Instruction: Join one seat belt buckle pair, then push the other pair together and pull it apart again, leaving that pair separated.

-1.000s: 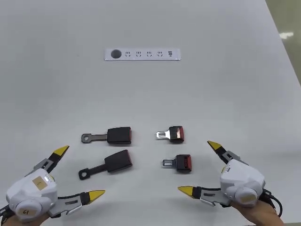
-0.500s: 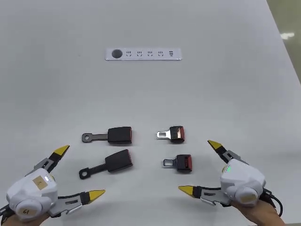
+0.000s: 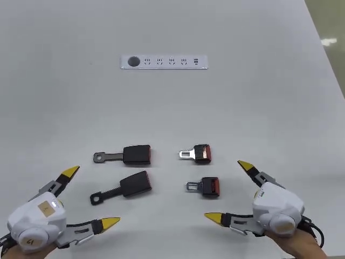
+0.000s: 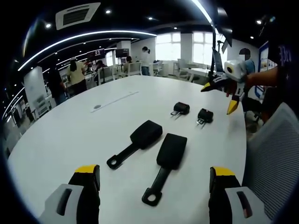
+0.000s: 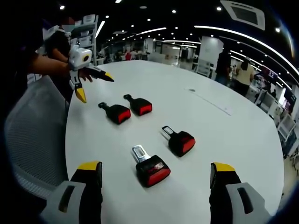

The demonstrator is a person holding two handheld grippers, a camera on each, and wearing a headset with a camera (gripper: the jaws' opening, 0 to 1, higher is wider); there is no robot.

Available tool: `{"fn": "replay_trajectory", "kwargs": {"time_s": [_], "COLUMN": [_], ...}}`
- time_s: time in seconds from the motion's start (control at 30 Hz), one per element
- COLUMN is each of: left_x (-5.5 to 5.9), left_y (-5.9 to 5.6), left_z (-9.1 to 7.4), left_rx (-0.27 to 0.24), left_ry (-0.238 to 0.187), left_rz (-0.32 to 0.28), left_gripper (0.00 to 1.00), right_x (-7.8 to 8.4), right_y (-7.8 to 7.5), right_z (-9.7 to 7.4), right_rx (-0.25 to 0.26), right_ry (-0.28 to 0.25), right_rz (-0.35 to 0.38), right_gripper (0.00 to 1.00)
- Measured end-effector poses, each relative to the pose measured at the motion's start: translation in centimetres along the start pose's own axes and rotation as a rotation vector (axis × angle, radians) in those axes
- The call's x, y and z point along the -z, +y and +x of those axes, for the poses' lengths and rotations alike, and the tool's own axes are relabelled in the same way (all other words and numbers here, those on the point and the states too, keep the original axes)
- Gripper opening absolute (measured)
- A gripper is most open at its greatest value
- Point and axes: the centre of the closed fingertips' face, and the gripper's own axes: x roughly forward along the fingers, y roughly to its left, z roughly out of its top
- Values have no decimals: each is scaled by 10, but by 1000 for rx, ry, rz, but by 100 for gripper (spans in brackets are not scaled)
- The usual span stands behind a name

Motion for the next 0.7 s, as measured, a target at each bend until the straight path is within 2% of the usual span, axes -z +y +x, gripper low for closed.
{"fn": "replay_trajectory", "kwargs": {"time_s": [0.7], "left_x": [-3], "left_y": [2], "left_z": [1], "left_rx": [6], "left_ry": [10], "left_rz": [18], "left_gripper": [99], "right_x": [-4], "right_y": [0], "right_z": [1], "right_rx": [-10], "right_ry": [-6], "right_rz": [-25], "right_gripper": [96]}}
